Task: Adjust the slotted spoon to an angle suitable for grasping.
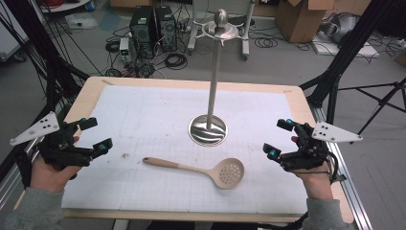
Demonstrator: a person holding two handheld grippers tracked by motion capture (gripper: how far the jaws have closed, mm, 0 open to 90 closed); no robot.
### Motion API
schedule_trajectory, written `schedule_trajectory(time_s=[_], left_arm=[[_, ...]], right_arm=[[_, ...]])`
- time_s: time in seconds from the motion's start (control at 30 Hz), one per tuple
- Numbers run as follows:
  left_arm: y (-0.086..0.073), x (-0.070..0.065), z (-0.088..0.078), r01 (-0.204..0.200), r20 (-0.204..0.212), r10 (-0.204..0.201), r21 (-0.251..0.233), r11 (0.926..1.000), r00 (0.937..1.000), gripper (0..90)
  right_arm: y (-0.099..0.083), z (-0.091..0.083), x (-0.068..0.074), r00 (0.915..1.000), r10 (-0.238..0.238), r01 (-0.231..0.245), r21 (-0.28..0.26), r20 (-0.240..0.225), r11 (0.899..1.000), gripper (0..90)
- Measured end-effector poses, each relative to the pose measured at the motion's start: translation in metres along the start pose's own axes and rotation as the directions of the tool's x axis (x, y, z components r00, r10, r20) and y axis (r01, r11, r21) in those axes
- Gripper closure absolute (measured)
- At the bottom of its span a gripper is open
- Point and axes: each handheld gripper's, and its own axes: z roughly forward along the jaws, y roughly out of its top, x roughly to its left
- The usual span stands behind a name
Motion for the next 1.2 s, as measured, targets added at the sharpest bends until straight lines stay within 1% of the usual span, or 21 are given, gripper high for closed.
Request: schedule_trajectory(time_s=[0.2, 0.33, 0.37, 0.4, 0.43, 0.47, 0.57, 0.67, 0.7, 0.83, 0.87, 0.9, 0.97, 1.0, 1.03, 1.1, 1.13, 1.17, 1.2], left_arm=[[-0.002, -0.001, 0.004, -0.014, 0.019, 0.014, 0.008, 0.9999, 0.9997, 1.8], [-0.002, -0.002, 0.003, -0.02, 0.029, 0.02, 0.006, 0.9998, 0.9994, 1.8], [-0.002, -0.002, 0.003, -0.022, 0.035, 0.022, 0.005, 0.9997, 0.9991, 1.8], [-0.001, -0.003, 0.002, -0.029, 0.048, 0.029, -0.005, 0.9996, 0.9984, 1.8], [-0.001, -0.003, 0.002, -0.029, 0.048, 0.029, -0.005, 0.9996, 0.9984, 1.8], [-0.001, -0.004, 0.001, -0.036, 0.054, 0.036, -0.008, 0.9993, 0.9979, 1.8], [-0.002, -0.003, 0.0, -0.037, 0.047, 0.037, -0.003, 0.9993, 0.9982, 1.8], [-0.003, -0.002, -0.001, -0.034, 0.043, 0.034, 0.0, 0.9994, 0.9985, 1.8], [-0.004, -0.002, -0.001, -0.032, 0.04, 0.032, 0.003, 0.9995, 0.9987, 1.8], [-0.005, -0.001, -0.003, -0.028, 0.037, 0.028, 0.004, 0.9996, 0.9989, 1.8], [-0.005, -0.001, -0.003, -0.028, 0.037, 0.028, 0.004, 0.9996, 0.9989, 1.8], [-0.005, -0.001, -0.004, -0.026, 0.038, 0.026, 0.001, 0.9997, 0.9989, 1.8], [-0.005, 0.0, -0.004, -0.025, 0.038, 0.025, 0.001, 0.9997, 0.999, 1.8], [-0.005, 0.0, -0.004, -0.025, 0.038, 0.025, 0.001, 0.9997, 0.999, 1.8], [-0.006, 0.0, -0.005, -0.023, 0.038, 0.023, 0.002, 0.9997, 0.999, 1.8], [-0.007, 0.0, -0.005, -0.022, 0.037, 0.022, 0.005, 0.9997, 0.9991, 1.8], [-0.007, 0.0, -0.005, -0.022, 0.037, 0.022, 0.005, 0.9997, 0.9991, 1.8], [-0.008, 0.0, -0.007, -0.021, 0.033, 0.021, 0.009, 0.9997, 0.9992, 1.8], [-0.008, 0.0, -0.007, -0.021, 0.033, 0.021, 0.009, 0.9997, 0.9992, 1.8]], right_arm=[[0.0, -0.001, 0.0, 1.0, 0.006, -0.006, -0.004, 0.003, 1.0, 1.5], [0.0, 0.001, 0.002, 1.0, -0.004, 0.004, 0.004, -0.007, 1.0, 1.5], [0.0, 0.002, 0.002, 0.9999, -0.01, 0.01, 0.006, -0.012, 1.0, 1.5], [0.0, 0.003, 0.003, 0.9994, -0.015, 0.015, 0.008, -0.032, 1.0, 1.5], [0.0, 0.003, 0.003, 0.9994, -0.015, 0.015, 0.008, -0.032, 1.0, 1.5], [0.0, 0.003, 0.003, 0.9986, -0.013, 0.013, 0.0, -0.051, 1.0, 1.5], [0.001, 0.005, 0.002, 0.9975, -0.012, 0.011, -0.012, -0.069, 1.0, 1.5], [0.0, 0.008, 0.003, 0.9968, -0.02, 0.02, -0.007, -0.077, 1.0, 1.5], [0.0, 0.01, 0.003, 0.9963, -0.019, 0.019, 0.0, -0.084, 1.0, 1.5], [-0.001, 0.024, 0.006, 0.9933, -0.044, 0.046, 0.014, -0.107, 0.999, 1.6], [-0.001, 0.024, 0.006, 0.9933, -0.044, 0.046, 0.014, -0.107, 0.999, 1.6], [-0.002, 0.029, 0.008, 0.992, -0.043, 0.046, 0.024, -0.118, 0.999, 1.9], [-0.004, 0.035, 0.01, 0.9907, -0.045, 0.048, 0.025, -0.129, 0.999, 1.9], [-0.004, 0.035, 0.01, 0.9907, -0.045, 0.048, 0.025, -0.129, 0.999, 1.9], [-0.006, 0.041, 0.011, 0.9893, -0.047, 0.052, 0.039, -0.138, 0.998, 1.9], [-0.008, 0.046, 0.012, 0.9888, -0.044, 0.051, 0.044, -0.143, 0.998, 1.9], [-0.008, 0.046, 0.012, 0.9888, -0.044, 0.051, 0.044, -0.143, 0.998, 1.9], [-0.01, 0.051, 0.012, 0.988, -0.046, 0.054, 0.049, -0.148, 0.997, 2.0], [-0.01, 0.054, 0.013, 0.9879, -0.036, 0.045, 0.058, -0.151, 0.997, 2.0]])
